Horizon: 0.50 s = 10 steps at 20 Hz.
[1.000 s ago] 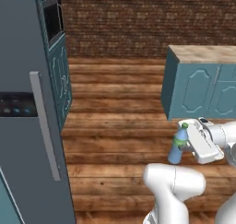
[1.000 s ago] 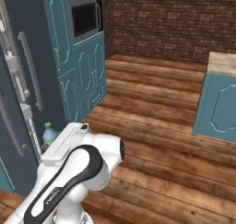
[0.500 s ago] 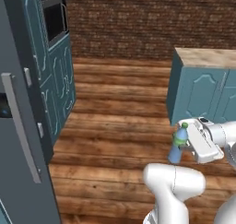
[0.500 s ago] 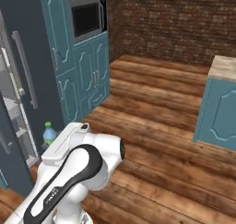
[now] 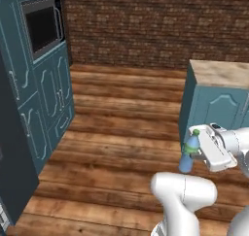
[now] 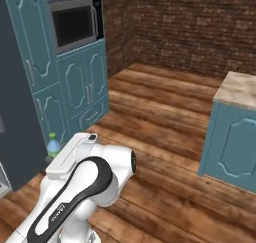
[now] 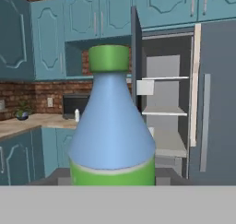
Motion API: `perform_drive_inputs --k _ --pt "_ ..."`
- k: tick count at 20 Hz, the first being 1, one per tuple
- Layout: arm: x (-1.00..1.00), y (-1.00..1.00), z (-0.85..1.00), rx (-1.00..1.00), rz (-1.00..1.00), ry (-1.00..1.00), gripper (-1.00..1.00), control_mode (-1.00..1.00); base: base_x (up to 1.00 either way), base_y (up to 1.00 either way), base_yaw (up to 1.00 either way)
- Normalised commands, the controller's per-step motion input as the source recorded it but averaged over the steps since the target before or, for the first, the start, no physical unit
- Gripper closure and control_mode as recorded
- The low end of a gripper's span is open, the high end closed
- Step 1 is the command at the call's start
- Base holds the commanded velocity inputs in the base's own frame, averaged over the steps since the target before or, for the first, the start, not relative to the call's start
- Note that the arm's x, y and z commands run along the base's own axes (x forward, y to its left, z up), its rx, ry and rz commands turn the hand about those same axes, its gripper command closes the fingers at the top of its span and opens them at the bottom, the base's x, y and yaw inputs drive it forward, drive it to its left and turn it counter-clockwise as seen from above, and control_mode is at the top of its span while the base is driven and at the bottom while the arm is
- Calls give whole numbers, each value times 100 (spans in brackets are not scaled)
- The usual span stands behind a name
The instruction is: Take the bottled waters from the counter and place them in the freezer to freeze. Close the freezer door after placing the bottles.
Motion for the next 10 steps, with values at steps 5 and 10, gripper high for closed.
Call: perform_drive_inputs --k 5,10 --pt "0 0 0 0 0 0 100 100 100 -30 37" --pt "0 0 0 0 0 0 100 100 100 -12 42"
